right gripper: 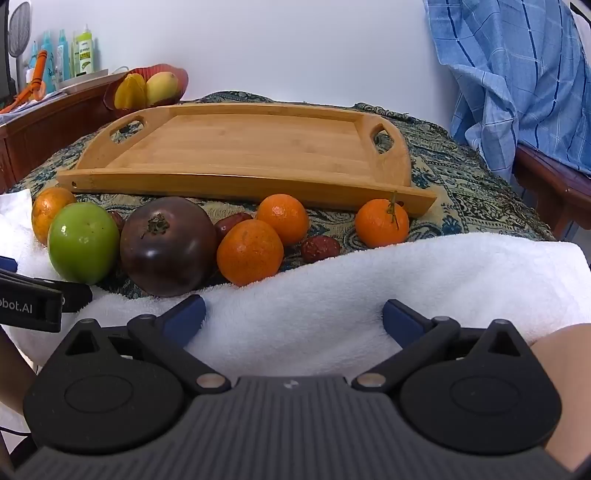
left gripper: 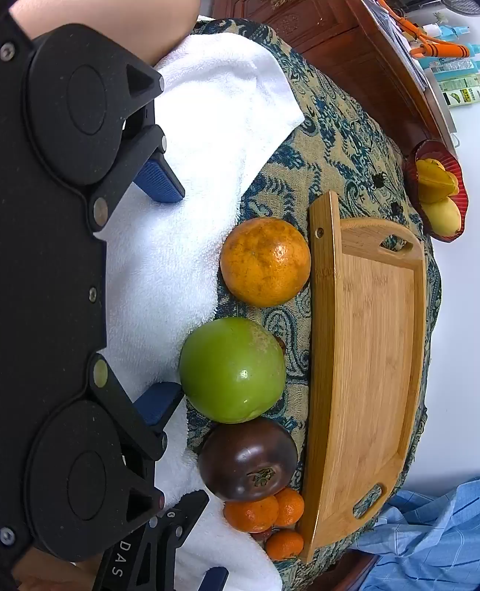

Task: Organize fruits

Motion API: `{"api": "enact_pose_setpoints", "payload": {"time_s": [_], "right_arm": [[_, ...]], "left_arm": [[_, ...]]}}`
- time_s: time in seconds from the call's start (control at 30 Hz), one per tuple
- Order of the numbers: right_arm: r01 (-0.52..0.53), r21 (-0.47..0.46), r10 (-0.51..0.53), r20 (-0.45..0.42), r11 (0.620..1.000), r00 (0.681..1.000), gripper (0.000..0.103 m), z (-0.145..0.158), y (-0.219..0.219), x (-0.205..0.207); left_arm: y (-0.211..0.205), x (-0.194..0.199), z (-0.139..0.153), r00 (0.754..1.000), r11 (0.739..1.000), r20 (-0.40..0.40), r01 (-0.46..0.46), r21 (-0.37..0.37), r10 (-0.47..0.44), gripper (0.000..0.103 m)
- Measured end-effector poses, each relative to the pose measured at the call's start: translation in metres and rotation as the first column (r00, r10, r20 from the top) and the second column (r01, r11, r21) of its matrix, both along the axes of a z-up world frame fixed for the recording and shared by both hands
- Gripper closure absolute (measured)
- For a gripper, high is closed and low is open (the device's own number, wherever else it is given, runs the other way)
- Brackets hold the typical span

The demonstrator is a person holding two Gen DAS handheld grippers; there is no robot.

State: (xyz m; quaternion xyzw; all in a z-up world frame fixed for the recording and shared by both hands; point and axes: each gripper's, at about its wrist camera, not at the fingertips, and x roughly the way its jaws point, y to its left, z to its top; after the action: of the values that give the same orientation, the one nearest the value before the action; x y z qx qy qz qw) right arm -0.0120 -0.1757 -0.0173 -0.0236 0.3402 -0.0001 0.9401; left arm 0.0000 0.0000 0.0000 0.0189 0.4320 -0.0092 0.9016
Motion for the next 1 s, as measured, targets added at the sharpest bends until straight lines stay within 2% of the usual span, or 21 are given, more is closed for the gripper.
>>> {"api": "enact_pose_setpoints", "payload": {"time_s": [1.0], "right_arm": [[0.0,-0.001,0.0,-0.003,1.0,1.0,0.0,0.0008,0.0004,0.0013]], "left_arm": [[0.0001,0.0002,-0.0001,1.0,1.0,-0.008,0.0,-0.001,0.0,0.0]]}}
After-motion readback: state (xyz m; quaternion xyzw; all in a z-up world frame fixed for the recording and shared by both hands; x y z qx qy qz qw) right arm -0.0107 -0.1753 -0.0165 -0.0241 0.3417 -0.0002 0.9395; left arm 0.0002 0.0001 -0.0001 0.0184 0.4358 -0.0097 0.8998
